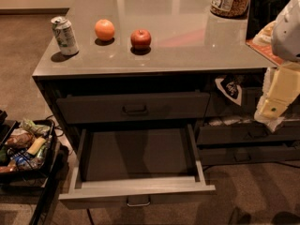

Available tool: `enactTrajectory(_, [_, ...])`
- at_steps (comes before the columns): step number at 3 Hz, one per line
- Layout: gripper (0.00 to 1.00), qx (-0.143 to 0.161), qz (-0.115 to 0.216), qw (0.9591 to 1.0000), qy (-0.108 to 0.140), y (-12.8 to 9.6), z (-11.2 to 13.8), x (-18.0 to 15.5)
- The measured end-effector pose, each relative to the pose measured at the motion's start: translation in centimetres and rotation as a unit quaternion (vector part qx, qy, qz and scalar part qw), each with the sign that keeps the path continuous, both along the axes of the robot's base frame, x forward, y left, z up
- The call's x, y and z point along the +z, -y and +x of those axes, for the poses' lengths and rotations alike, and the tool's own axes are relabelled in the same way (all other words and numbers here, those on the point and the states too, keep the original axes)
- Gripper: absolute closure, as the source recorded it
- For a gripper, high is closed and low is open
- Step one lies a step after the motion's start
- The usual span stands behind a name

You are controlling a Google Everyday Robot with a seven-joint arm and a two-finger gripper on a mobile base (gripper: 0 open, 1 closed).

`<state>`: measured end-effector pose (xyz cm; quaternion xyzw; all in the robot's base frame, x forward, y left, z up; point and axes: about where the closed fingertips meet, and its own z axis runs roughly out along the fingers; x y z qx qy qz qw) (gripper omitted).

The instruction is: Close middle drawer

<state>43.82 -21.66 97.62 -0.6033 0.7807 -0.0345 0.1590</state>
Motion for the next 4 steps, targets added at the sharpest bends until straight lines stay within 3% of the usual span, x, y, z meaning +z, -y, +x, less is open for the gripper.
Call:
enactTrajectory(1, [0.00,0.000,0.000,1.0000,0.000,0.0,0.0,0.0])
enactTrajectory(2, [0.00,0.006,0.008,0.9998,0.016,-0.2,0.3,0.4])
enactTrajectory(3, [0.00,0.023,0.036,0.9974,0.057,-0.6,0.1,0.5])
enactTrajectory(4, [0.00,0.056,0.092,0.9878,0.112,-1.7,1.0,-0.3])
